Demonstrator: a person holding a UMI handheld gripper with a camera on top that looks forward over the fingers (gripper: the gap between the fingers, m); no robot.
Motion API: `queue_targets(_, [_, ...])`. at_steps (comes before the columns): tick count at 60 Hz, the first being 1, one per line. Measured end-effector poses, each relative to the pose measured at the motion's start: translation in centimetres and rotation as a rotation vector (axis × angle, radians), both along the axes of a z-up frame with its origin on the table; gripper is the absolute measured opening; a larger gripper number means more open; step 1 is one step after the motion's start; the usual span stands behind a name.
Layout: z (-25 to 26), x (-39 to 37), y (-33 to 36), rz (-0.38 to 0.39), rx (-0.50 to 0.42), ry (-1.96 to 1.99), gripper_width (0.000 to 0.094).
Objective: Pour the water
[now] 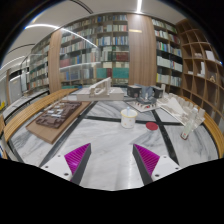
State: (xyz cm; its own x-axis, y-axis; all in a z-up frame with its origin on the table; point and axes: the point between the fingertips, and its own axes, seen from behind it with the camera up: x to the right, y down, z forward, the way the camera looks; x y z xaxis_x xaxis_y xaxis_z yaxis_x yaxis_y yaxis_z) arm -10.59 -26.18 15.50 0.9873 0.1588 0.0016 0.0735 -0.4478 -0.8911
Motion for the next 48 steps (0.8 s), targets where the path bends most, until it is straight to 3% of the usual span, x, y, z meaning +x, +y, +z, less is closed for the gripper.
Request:
queue_targets(21, [-7.7, 24.8, 2.9, -0.253, -0.042, -0.110, 0.0858])
queue_targets(31, [-7.6, 35.8, 8.2, -0.357, 0.030, -0.145, 0.0855])
queue_targets(48, [-7.5, 45.3, 19.3, -0.428, 0.129, -0.093, 0.0859])
